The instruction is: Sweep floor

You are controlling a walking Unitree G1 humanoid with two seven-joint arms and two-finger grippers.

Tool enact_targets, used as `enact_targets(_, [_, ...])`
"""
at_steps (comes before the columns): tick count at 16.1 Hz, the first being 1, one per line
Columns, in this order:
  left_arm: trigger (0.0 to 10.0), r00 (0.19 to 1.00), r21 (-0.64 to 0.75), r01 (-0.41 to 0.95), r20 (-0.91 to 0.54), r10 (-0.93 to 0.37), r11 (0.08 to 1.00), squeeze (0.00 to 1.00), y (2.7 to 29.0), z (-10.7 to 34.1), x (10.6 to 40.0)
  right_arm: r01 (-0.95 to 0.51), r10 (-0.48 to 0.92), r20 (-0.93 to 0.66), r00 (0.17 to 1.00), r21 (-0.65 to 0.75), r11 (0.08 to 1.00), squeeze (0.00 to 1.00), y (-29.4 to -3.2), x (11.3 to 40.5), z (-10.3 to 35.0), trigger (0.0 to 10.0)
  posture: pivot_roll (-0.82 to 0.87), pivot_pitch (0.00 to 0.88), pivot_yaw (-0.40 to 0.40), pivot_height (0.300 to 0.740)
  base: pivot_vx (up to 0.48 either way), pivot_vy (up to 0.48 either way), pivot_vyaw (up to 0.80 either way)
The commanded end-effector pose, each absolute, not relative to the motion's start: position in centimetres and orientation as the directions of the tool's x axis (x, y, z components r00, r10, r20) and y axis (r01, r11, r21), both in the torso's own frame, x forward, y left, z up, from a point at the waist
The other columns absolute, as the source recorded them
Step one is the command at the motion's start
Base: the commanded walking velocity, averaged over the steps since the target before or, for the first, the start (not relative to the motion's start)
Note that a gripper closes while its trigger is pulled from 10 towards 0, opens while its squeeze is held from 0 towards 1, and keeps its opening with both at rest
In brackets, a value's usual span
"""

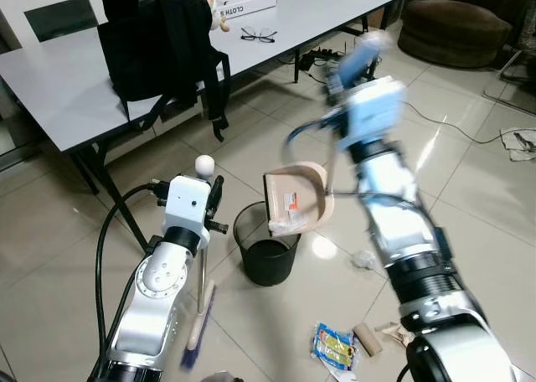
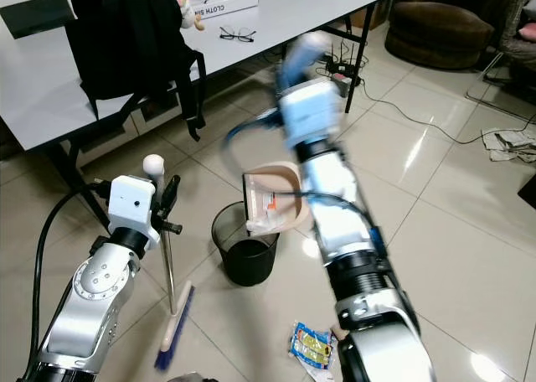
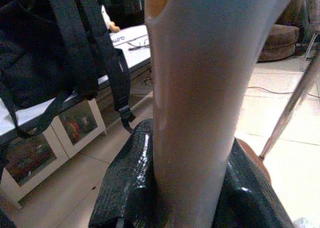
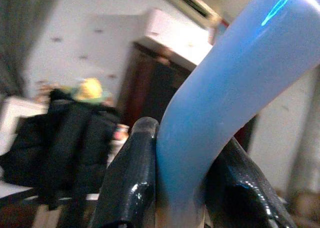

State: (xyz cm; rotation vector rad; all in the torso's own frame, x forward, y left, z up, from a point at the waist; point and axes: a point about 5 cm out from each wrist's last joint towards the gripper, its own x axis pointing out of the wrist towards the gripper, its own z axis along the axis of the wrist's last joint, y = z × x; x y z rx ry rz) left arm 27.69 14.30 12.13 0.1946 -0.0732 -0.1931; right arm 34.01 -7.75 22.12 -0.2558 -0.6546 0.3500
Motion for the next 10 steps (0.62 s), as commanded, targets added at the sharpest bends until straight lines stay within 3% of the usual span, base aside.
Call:
enact_targets(1, [10.0, 0.975, 0.222, 0.177, 0.094, -0.202, 0.959, 0.0, 14.4, 13.1, 27.7, -0.261, 0.49, 0.605, 0.627, -0.429, 0.865, 0.0, -5.8, 33.1, 23.6, 10.0, -0.06, 0.0, 0.035, 0.74, 0.0, 0.0, 0.0])
enact_targets(6, [10.0, 0.974, 0.222, 0.182, 0.096, -0.207, 0.958, 0.0, 14.2, 13.1, 27.9, -0.312, 0.583, 0.609, 0.537, -0.499, 0.808, 0.0, -3.7, 31.7, 22.6, 10.0, -0.06, 0.0, 0.038, 0.74, 0.0, 0.0, 0.0])
enact_targets(10, [10.0, 0.973, 0.221, 0.185, 0.096, -0.21, 0.958, 0.0, 14.2, 13.0, 27.9, -0.34, 0.723, 0.54, 0.43, -0.645, 0.684, 0.0, -2.0, 29.9, 20.7, 10.0, -0.06, 0.0, 0.037, 0.74, 0.0, 0.0, 0.0])
